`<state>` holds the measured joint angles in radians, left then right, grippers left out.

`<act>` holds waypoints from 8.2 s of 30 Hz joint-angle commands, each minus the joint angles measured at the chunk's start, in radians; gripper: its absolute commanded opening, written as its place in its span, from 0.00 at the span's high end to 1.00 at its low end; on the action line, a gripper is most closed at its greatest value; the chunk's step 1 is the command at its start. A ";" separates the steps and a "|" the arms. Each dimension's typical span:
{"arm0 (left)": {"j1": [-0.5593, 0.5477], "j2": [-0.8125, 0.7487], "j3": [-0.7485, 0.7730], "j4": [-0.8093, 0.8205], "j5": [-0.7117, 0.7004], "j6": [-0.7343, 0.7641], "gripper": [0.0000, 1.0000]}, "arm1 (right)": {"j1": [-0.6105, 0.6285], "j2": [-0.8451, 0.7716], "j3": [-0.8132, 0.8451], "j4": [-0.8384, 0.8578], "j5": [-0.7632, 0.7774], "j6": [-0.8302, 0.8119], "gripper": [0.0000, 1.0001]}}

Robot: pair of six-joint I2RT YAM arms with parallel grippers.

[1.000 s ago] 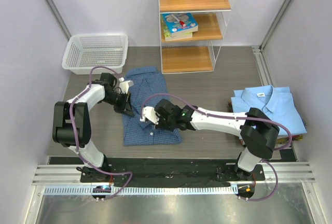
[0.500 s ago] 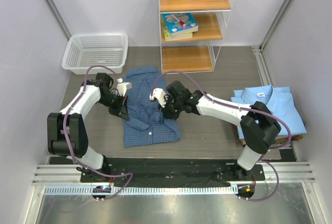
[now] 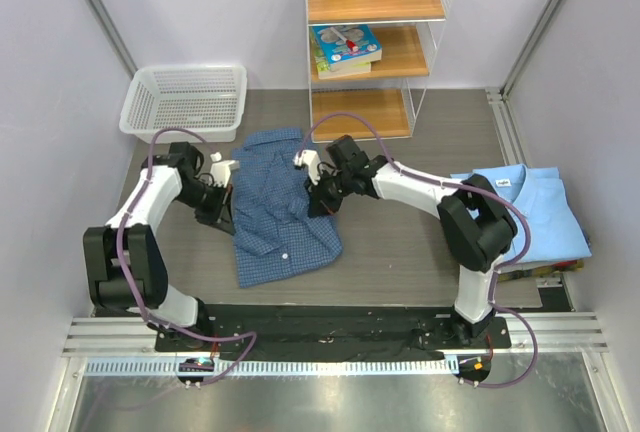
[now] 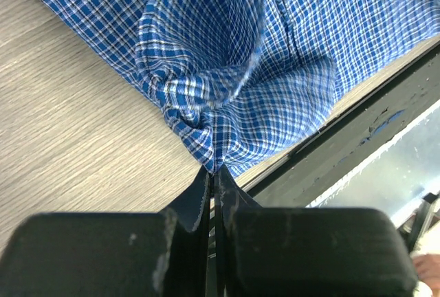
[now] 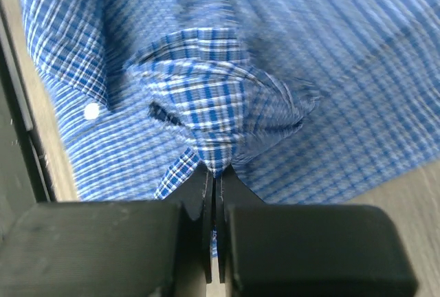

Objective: Fold and stack the long sleeve shirts
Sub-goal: Fold the shirt

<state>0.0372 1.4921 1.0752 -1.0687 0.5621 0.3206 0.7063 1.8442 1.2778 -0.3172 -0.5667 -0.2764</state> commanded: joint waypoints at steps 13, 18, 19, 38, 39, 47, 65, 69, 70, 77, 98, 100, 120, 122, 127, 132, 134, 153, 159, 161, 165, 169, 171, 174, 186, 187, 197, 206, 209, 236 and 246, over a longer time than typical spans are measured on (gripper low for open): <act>0.036 -0.085 0.006 0.024 0.116 0.119 0.45 | -0.177 0.023 0.046 0.021 -0.159 0.322 0.39; -0.081 -0.141 -0.032 0.006 -0.041 0.212 0.43 | -0.180 -0.011 0.032 -0.052 -0.119 0.359 0.36; -0.111 -0.148 -0.043 0.010 -0.074 0.210 0.43 | -0.183 -0.017 0.032 -0.090 -0.101 0.362 0.36; -0.376 0.020 0.011 0.453 -0.407 -0.002 0.50 | -0.214 0.024 0.031 -0.177 -0.111 0.384 0.29; -0.373 0.037 0.028 0.460 -0.403 -0.002 0.49 | -0.220 0.021 0.031 -0.177 -0.117 0.385 0.29; -0.332 0.169 0.206 0.311 0.060 0.124 0.21 | -0.311 0.070 0.055 -0.117 -0.232 0.463 0.33; -0.361 0.522 0.443 0.369 0.188 0.253 0.20 | -0.334 0.155 0.072 -0.005 -0.291 0.577 0.55; -0.376 0.574 0.511 0.268 0.168 0.299 0.28 | -0.334 0.164 0.077 -0.005 -0.291 0.580 0.55; -0.378 0.594 0.535 0.244 0.168 0.307 0.31 | -0.335 0.162 0.075 -0.006 -0.289 0.580 0.55; -0.401 0.628 0.563 0.139 0.154 0.359 0.36 | -0.340 0.165 0.066 -0.005 -0.295 0.583 0.55; -0.419 0.456 0.513 0.081 0.271 0.413 0.95 | -0.392 0.119 0.023 -0.005 -0.324 0.595 0.60; -0.419 0.433 0.499 0.073 0.286 0.410 0.98 | -0.390 0.102 0.009 -0.006 -0.318 0.591 0.61; -0.419 0.206 0.353 0.058 0.297 0.333 1.00 | -0.263 0.072 -0.041 0.084 -0.349 0.608 0.75; -0.419 0.174 0.341 0.055 0.295 0.321 1.00 | -0.214 0.093 -0.038 0.110 -0.348 0.626 0.75; -0.418 0.096 0.289 0.052 0.282 0.278 1.00 | -0.130 0.141 -0.023 0.188 -0.338 0.672 0.76; -0.402 -0.002 0.186 0.108 0.277 0.199 1.00 | -0.062 0.201 0.058 0.227 -0.328 0.711 0.76; -0.396 -0.029 0.161 0.125 0.266 0.184 1.00 | -0.106 0.190 0.075 0.161 -0.311 0.668 0.72; -0.393 -0.136 0.094 0.177 0.246 0.147 1.00 | -0.209 -0.037 0.008 -0.300 -0.475 0.267 0.67; -0.393 -0.171 0.092 0.177 0.263 0.140 1.00 | -0.102 0.071 -0.026 -0.169 -0.460 0.332 0.71; -0.393 -0.177 0.094 0.174 0.263 0.135 1.00 | -0.096 0.102 0.001 -0.120 -0.461 0.351 0.72; -0.393 -0.168 0.095 0.182 0.262 0.114 1.00 | -0.071 0.174 0.064 -0.031 -0.486 0.433 0.73; -0.395 -0.132 0.081 0.266 0.260 0.046 1.00 | -0.048 0.204 0.087 0.059 -0.504 0.509 0.68; -0.395 -0.099 0.083 0.328 0.210 -0.001 1.00 | -0.062 0.204 0.098 0.037 -0.501 0.496 0.60; -0.393 -0.017 0.117 0.348 0.132 -0.012 1.00 | -0.135 0.178 0.080 -0.040 -0.460 0.453 0.52; -0.392 0.284 0.281 0.365 -0.036 -0.066 0.99 | -0.367 0.053 0.135 -0.378 -0.298 0.251 0.21; -0.389 0.298 0.291 0.354 -0.048 -0.081 0.94 | -0.361 0.044 0.114 -0.353 -0.315 0.273 0.17; -0.165 0.146 0.272 0.054 0.121 0.102 0.37 | -0.258 0.044 0.104 -0.264 -0.208 0.289 0.11; -0.146 0.017 0.043 0.114 -0.088 0.173 0.30 | -0.200 0.141 0.213 -0.299 -0.193 0.244 0.24; -0.145 0.039 0.026 0.170 -0.183 0.132 0.30 | -0.194 0.182 0.215 -0.299 -0.162 0.227 0.48; 0.253 -0.056 -0.070 0.233 0.300 -0.252 0.59 | -0.053 0.084 0.451 -0.358 0.166 0.040 0.42; 0.273 0.077 -0.021 0.127 0.298 -0.259 0.81 | 0.168 0.259 0.655 -0.292 0.123 0.095 0.58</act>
<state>0.2913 1.4631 1.0031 -0.8932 0.8169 0.1040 0.8188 2.0354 1.9121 -0.6411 -0.4564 -0.2062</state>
